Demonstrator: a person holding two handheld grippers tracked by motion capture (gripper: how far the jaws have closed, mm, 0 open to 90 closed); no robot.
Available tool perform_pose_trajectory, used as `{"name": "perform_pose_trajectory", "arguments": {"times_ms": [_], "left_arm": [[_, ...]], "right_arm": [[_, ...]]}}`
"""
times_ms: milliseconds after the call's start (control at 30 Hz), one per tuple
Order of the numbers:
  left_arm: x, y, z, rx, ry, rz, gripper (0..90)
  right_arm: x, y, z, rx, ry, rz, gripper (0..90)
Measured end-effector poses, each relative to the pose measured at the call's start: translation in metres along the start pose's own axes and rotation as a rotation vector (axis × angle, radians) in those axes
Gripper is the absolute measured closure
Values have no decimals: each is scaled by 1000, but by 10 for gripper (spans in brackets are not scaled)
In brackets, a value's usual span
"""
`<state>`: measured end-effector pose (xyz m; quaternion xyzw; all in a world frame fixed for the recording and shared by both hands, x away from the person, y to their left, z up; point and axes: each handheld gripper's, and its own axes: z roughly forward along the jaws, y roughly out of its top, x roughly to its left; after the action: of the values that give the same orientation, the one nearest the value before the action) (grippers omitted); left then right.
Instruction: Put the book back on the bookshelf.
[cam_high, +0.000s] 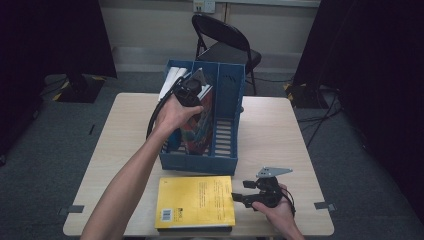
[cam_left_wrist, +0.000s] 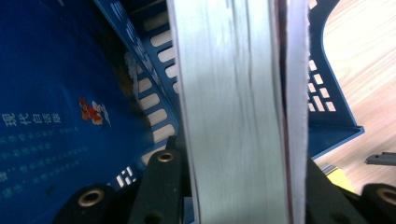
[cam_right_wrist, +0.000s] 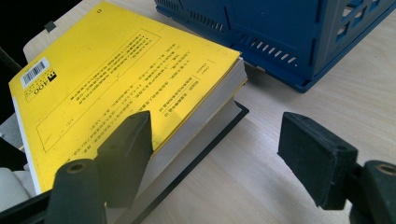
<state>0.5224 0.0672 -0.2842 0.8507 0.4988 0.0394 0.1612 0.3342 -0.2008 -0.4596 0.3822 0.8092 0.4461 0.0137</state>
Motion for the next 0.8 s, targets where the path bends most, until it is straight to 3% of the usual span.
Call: {"name": "perform_pose_trajectory", "arguments": {"times_ms": [300, 367, 500, 633, 800], "left_arm": [[1, 6, 0, 1, -8, -5, 736], [3, 9, -1, -3, -8, -22, 738], [4, 14, 1, -17, 10, -34, 740], [8, 20, 4, -38, 24, -84, 740], [8, 31, 5, -47, 63, -106, 740]], "right_arm": [[-2, -1, -2, -6, -1, 11, 255], [-2, -1, -1, -2, 1, 12, 256], [-1, -1, 0, 0, 6, 11, 256], [-2, -1, 0, 0, 4, 11, 256], [-3, -2, -1, 1, 7, 15, 256]]}}
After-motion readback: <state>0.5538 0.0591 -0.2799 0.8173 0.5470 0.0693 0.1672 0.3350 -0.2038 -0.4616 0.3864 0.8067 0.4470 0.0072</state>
